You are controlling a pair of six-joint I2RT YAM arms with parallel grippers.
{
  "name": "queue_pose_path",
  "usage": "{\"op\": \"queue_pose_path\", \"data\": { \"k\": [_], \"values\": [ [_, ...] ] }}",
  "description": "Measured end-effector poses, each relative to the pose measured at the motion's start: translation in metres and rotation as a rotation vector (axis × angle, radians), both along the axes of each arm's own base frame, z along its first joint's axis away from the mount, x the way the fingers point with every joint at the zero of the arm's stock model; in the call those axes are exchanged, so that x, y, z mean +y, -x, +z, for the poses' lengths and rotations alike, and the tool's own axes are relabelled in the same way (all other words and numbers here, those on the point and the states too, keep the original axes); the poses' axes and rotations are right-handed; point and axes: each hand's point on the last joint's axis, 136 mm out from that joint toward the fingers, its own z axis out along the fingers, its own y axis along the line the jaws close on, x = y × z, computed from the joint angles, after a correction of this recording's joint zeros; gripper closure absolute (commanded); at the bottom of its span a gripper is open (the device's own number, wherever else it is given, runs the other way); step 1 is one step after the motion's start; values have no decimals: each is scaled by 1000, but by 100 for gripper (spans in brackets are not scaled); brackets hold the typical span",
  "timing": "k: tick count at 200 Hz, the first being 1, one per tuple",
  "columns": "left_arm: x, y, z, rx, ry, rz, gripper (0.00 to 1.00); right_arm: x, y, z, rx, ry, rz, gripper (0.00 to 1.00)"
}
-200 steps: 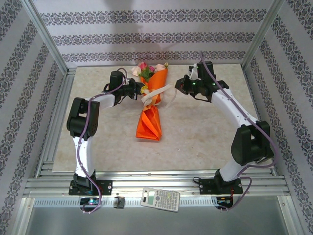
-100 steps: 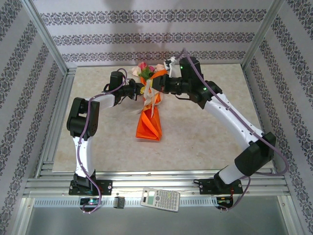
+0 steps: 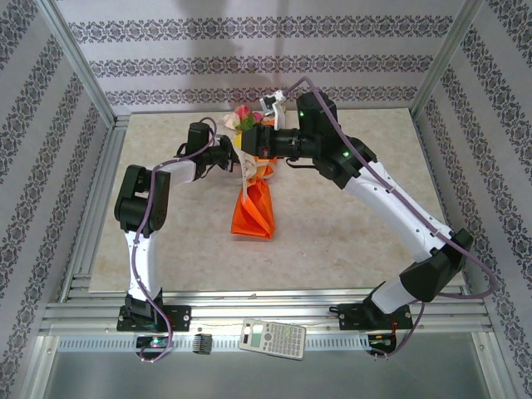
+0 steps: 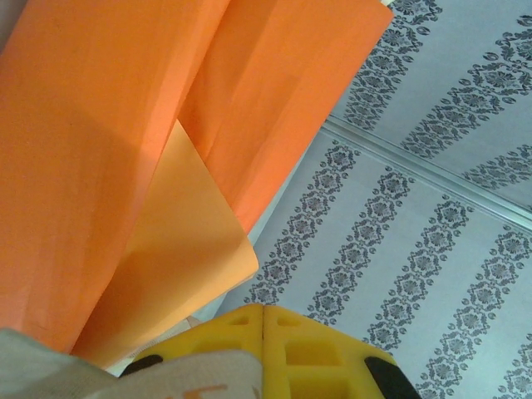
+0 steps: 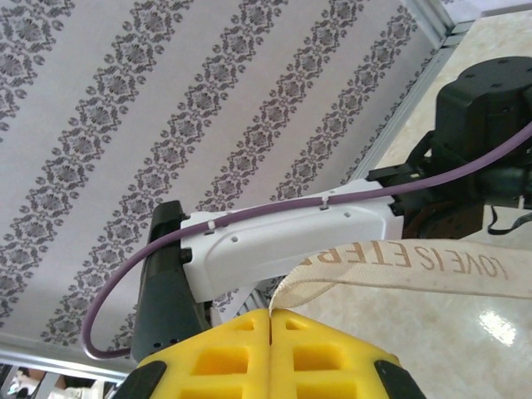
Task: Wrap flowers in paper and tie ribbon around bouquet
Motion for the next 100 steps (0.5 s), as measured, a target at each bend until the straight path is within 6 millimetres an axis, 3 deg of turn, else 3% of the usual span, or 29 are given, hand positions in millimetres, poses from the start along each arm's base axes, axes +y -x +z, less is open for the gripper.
{"op": "queue_pose_path", "data": {
  "k": [20, 43, 100],
  "values": [
    [0, 0, 0, -1, 0, 0, 100, -1, -1, -4, 0, -1, -1, 100],
    [0, 0, 0, -5, -3, -2, 100, -21, -12, -28, 42, 21, -51, 100],
    [0, 2, -4, 11, -12, -4, 100, -135, -58, -107, 193, 89, -344, 100]
  ]
}}
